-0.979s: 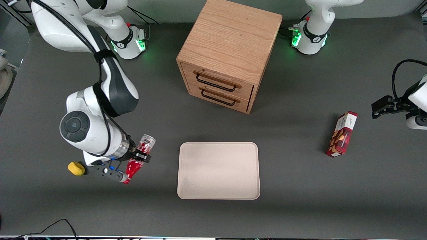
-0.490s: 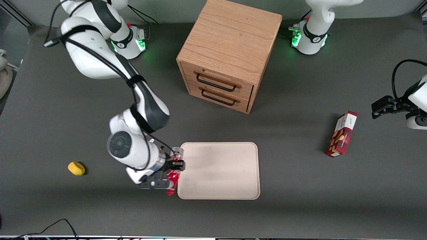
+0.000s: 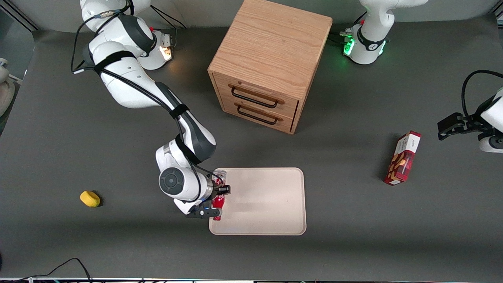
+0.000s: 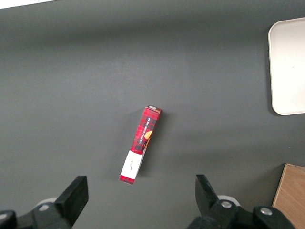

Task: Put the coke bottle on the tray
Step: 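Lift the bottle upright and carry it toward the cream tray, then lower the upright bottle onto the tray's edge and open the gripper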

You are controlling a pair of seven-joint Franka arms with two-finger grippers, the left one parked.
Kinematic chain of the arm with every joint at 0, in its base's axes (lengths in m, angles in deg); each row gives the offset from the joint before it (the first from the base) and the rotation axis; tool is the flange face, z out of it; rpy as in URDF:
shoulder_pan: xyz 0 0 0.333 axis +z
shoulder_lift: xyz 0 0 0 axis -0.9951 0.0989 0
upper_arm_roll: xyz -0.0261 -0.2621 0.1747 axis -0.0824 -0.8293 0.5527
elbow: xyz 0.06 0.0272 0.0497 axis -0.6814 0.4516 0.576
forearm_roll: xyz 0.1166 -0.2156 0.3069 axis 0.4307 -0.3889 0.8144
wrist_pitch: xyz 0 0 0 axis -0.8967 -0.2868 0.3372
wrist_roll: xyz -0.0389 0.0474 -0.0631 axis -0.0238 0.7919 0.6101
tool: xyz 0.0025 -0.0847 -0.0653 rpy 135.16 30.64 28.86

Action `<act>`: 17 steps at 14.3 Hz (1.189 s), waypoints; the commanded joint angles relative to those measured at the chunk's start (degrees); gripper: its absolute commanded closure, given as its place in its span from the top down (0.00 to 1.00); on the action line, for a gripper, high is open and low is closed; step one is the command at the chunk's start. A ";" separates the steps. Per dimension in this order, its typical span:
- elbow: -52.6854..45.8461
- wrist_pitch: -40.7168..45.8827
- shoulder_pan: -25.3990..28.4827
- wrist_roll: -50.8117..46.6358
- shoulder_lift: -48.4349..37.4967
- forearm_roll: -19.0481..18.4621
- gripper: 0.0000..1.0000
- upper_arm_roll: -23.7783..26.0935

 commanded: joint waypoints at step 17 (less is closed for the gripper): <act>-1.00 -0.30 0.82 0.92 2.51 -5.19 1.00 -0.75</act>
